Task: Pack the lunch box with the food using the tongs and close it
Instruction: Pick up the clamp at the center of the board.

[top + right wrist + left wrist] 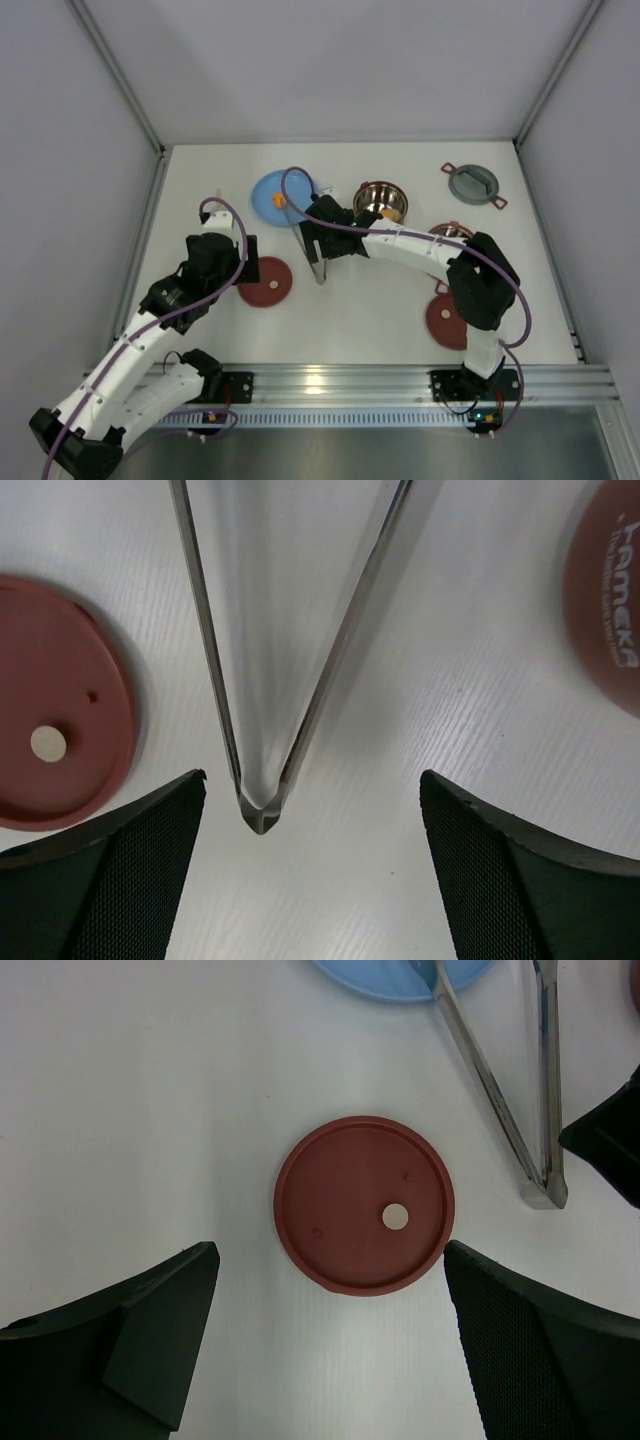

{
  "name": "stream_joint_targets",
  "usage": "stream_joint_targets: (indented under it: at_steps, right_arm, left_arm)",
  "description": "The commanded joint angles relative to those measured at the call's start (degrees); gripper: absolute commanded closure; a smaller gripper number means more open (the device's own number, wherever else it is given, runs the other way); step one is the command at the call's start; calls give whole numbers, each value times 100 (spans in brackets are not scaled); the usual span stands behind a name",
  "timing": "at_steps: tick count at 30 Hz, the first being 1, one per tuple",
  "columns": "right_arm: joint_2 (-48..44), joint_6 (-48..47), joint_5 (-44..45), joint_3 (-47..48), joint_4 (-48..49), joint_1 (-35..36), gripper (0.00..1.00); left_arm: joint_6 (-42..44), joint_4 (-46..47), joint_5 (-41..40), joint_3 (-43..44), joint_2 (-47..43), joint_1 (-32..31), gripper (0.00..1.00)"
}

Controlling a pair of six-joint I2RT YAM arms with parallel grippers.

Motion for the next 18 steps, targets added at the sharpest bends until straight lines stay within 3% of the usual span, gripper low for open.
stream_joint_targets:
  at_steps: [1, 8, 18]
  right_arm:
    - [-397, 232, -302, -306, 1093, 142, 14]
    - [-186, 329, -443, -412, 1639, 151, 9]
    - [429, 461, -373, -34, 1490, 133, 3]
  left_arm:
    - [44, 77, -55, 32, -13, -28, 1]
    - [35, 77, -63, 32, -4, -28, 1]
    - [44, 68, -55, 32, -21, -28, 1]
